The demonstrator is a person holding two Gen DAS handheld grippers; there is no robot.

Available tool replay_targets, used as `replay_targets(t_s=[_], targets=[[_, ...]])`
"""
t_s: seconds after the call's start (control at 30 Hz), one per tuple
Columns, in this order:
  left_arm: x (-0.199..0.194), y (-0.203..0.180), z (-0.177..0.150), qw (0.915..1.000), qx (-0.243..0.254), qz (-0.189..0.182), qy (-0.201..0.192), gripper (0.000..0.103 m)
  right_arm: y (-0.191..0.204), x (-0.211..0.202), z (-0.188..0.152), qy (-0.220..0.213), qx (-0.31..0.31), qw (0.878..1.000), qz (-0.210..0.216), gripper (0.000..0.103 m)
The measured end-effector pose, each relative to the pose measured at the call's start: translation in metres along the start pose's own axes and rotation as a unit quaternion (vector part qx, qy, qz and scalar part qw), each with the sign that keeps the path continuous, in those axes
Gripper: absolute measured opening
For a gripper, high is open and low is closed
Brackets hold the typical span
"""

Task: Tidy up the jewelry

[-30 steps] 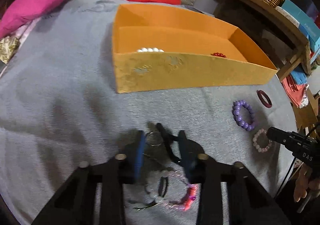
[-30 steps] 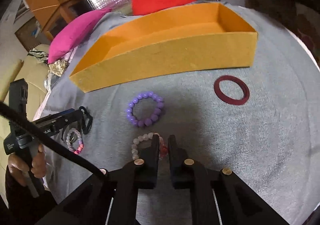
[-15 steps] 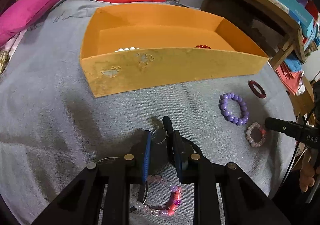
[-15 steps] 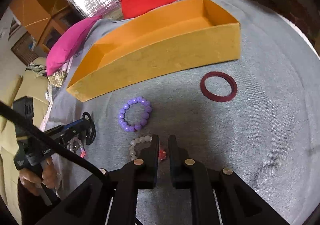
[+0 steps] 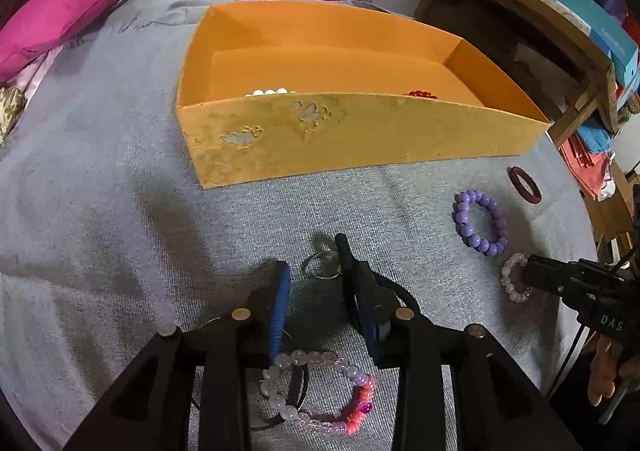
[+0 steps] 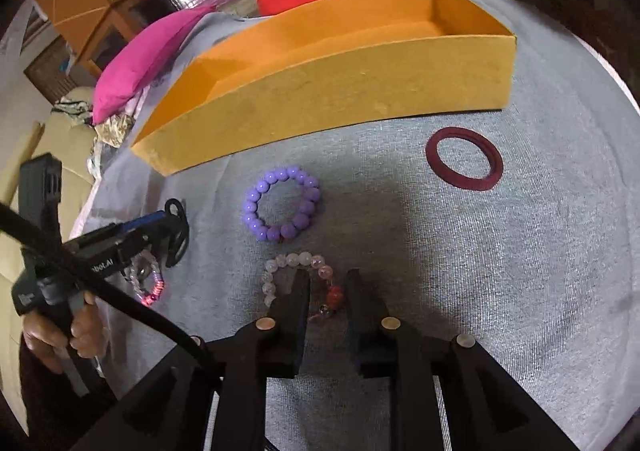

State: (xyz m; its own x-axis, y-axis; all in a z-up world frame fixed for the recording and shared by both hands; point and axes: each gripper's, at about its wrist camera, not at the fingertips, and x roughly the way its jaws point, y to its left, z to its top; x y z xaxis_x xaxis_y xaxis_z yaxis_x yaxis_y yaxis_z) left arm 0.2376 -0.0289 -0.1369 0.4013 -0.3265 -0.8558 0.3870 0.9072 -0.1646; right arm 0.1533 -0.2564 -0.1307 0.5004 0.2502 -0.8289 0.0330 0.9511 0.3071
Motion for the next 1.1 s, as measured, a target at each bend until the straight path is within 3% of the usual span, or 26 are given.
replay_targets(t_s=[0.2,0.4,0.43,0.6,0.67,0.83,1.1], targets=[[0.004,-0.013,0.0,0.9998,0.015,0.01,-0.001,0.054,0.015,0.005,-0.003,-0.005,-0.046,0.998,-0.042,0.021],[0.006,-0.017,-0.001,0.9995,0.021,0.025,-0.007,0.055,0.022,0.009,-0.003,-0.009,-0.068,0.995,-0.07,0.021],[0.005,-0.017,-0.001,0.9994,0.021,0.027,-0.01,0.054,0.024,0.009,-0.004,-0.01,-0.075,0.994,-0.075,0.021],[0.003,-0.021,0.001,0.9994,0.022,0.019,-0.019,0.018,0.026,0.011,-0.003,-0.015,-0.077,0.994,-0.08,0.021],[0.004,-0.022,0.002,0.9996,0.021,0.006,-0.019,0.012,0.025,0.01,-0.002,-0.016,-0.073,0.994,-0.08,0.02],[0.001,-0.021,0.001,0.9996,0.014,0.006,-0.024,0.009,0.02,0.004,-0.003,-0.027,-0.057,0.995,-0.075,0.014],[-0.012,-0.012,-0.002,0.9993,-0.002,0.004,-0.036,0.009,0.005,0.002,0.004,-0.031,-0.004,0.999,-0.037,0.012]])
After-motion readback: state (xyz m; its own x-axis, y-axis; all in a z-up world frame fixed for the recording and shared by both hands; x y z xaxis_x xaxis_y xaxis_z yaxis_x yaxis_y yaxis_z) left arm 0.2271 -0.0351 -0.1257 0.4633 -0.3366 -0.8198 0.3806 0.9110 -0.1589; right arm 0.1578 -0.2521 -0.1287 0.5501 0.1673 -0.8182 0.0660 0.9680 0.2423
